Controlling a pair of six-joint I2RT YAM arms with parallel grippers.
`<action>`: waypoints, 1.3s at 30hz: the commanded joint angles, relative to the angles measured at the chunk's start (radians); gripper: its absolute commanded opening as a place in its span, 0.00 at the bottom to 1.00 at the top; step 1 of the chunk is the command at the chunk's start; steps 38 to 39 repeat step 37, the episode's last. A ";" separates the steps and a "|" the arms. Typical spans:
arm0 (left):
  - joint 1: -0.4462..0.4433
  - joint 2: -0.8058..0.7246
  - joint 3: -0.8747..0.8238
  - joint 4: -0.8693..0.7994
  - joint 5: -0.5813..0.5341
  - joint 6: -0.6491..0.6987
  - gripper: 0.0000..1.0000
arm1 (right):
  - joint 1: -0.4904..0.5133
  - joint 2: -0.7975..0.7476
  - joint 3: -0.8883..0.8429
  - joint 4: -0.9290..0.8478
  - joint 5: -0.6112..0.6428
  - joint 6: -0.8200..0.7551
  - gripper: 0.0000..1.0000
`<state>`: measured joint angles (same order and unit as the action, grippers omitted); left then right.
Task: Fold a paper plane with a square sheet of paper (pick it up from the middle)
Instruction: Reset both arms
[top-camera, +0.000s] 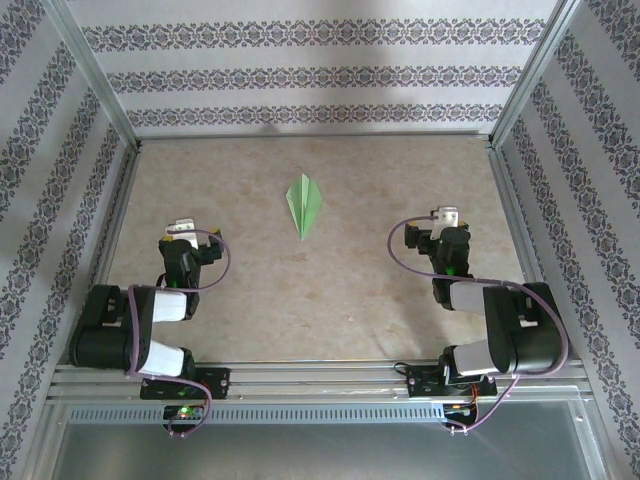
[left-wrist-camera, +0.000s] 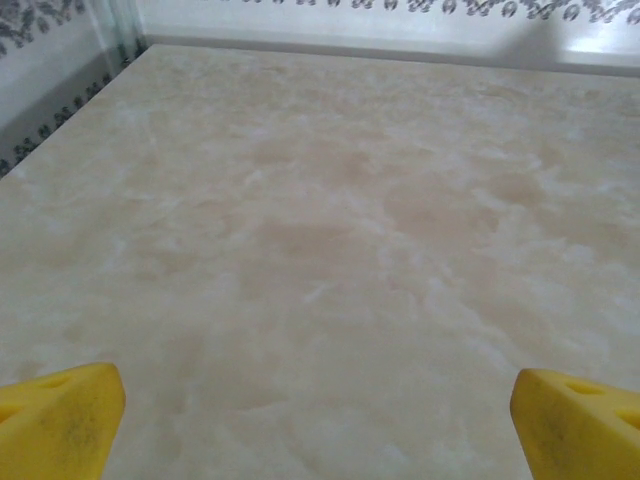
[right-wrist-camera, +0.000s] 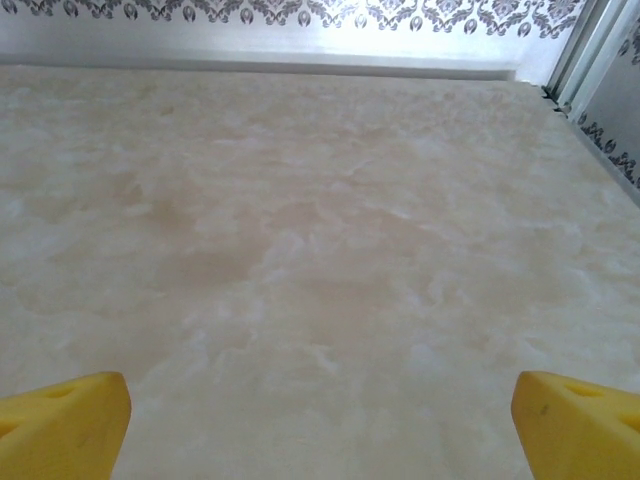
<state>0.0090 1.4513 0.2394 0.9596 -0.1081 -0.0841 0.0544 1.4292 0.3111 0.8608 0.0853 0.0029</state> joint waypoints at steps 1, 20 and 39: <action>0.014 0.056 0.019 0.158 0.040 0.023 0.99 | -0.004 0.036 -0.013 0.145 -0.050 -0.020 0.98; -0.015 0.141 0.126 0.035 0.001 0.055 0.99 | -0.037 0.096 0.066 0.076 -0.029 0.035 0.98; -0.020 0.143 0.127 0.034 -0.027 0.047 0.99 | -0.037 0.094 0.066 0.075 -0.029 0.035 0.98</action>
